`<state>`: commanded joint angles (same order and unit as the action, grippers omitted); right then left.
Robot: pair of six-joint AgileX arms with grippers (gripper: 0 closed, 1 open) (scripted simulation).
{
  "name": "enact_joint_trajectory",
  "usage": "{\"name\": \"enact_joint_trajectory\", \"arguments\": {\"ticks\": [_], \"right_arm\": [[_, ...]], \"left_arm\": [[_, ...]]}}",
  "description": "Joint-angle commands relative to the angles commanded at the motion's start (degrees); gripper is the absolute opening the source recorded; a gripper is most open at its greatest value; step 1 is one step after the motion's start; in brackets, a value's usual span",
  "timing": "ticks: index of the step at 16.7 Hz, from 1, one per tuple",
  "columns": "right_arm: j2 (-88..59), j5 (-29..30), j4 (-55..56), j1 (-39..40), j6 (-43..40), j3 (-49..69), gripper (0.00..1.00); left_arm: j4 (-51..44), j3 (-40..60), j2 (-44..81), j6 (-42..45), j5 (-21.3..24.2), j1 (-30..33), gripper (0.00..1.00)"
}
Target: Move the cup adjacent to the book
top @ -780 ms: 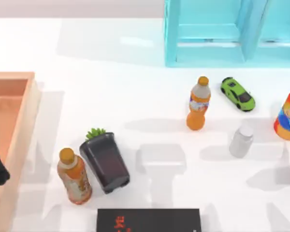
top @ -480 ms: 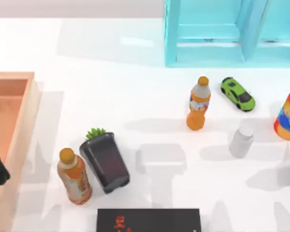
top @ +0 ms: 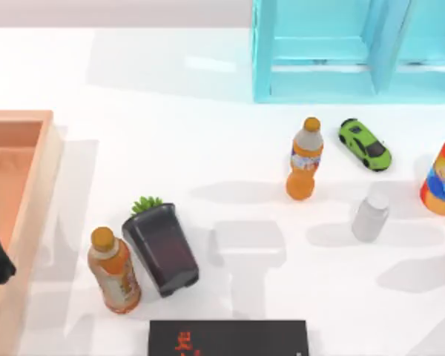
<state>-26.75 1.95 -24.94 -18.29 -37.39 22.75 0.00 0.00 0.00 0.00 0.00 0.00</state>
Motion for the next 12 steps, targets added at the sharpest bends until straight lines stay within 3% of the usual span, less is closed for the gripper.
{"name": "enact_joint_trajectory", "arguments": {"ticks": [7,12], "right_arm": [[-17.40,2.57,-14.51,-11.89,-46.05,22.08,1.00],[-27.29,2.19,-22.94,-15.72,-65.41,30.47,1.00]], "left_arm": [[0.00,0.00,0.00,0.00,0.00,0.00,1.00],[0.00,0.00,0.00,0.00,0.00,0.00,1.00]]}}
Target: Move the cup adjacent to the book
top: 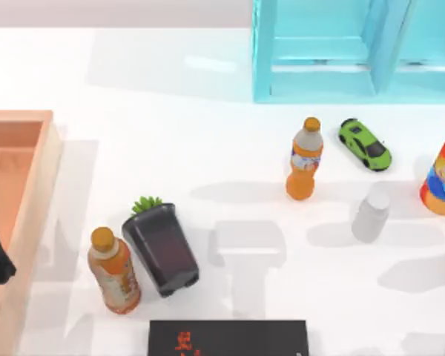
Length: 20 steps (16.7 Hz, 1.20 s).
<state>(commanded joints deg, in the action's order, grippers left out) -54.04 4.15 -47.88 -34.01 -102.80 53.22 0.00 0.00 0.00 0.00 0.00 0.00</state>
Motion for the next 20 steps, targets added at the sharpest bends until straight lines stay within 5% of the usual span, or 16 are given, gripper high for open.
{"name": "enact_joint_trajectory", "arguments": {"ticks": [12,20], "right_arm": [[-24.92,-4.48,-20.39,-16.10,-33.94,10.09,1.00],[-27.72,-4.08,-23.07,-16.43,-37.36,9.74,1.00]], "left_arm": [[0.00,0.00,0.00,0.00,0.00,0.00,1.00],[0.00,0.00,0.00,0.00,0.00,0.00,1.00]]}}
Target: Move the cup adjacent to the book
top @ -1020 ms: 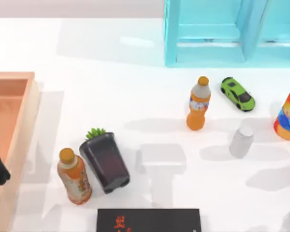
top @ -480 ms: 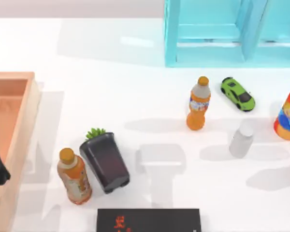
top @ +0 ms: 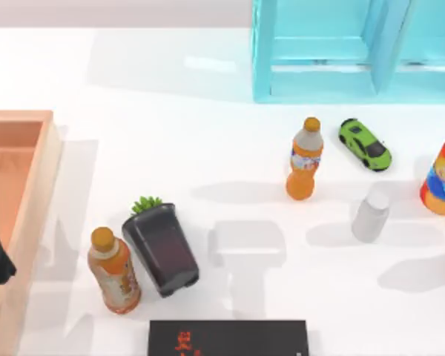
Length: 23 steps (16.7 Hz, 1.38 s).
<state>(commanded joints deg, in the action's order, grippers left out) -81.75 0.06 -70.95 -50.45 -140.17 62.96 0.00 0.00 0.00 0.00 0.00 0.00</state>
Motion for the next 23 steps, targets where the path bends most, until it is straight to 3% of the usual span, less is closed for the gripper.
{"name": "enact_joint_trajectory", "arguments": {"ticks": [4,11,17,23], "right_arm": [[-1.30,0.01,4.03,0.03,0.24,-3.31,1.00],[-6.65,0.01,22.62,0.05,0.32,-16.07,1.00],[-7.23,0.01,24.41,0.01,0.28,-17.53,1.00],[-7.23,0.01,24.41,0.01,0.28,-17.53,0.55]], "left_arm": [[0.00,0.00,0.00,0.00,0.00,0.00,1.00],[0.00,0.00,0.00,0.00,0.00,0.00,1.00],[0.00,0.00,0.00,0.00,0.00,0.00,1.00],[0.00,0.00,0.00,0.00,0.00,0.00,1.00]]}}
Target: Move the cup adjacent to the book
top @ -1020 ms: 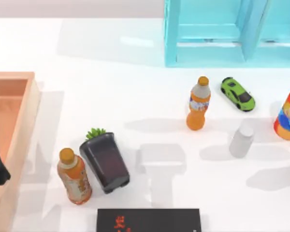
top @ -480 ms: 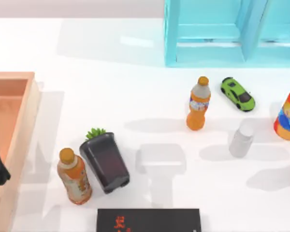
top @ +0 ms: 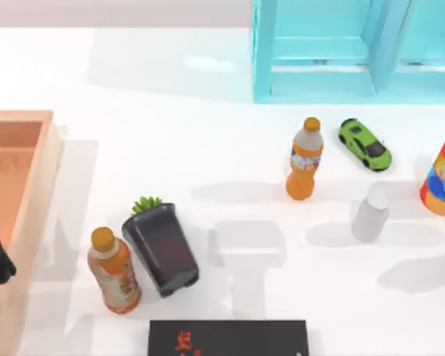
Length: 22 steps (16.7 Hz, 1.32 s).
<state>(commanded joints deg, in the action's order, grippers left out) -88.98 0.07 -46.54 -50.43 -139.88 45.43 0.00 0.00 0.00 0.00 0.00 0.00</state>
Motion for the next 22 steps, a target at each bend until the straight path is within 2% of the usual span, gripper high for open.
{"name": "enact_joint_trajectory", "arguments": {"ticks": [7,17,22], "right_arm": [[0.00,0.00,0.00,0.00,0.00,0.00,0.02],[0.10,-0.02,-0.22,0.00,0.00,0.13,0.00],[2.48,0.02,-7.02,-0.06,-0.31,4.25,0.00]], "left_arm": [[0.00,0.00,0.00,0.00,0.00,0.00,1.00],[0.00,0.00,0.00,0.00,0.00,0.00,1.00],[0.00,0.00,0.00,0.00,0.00,0.00,1.00]]}}
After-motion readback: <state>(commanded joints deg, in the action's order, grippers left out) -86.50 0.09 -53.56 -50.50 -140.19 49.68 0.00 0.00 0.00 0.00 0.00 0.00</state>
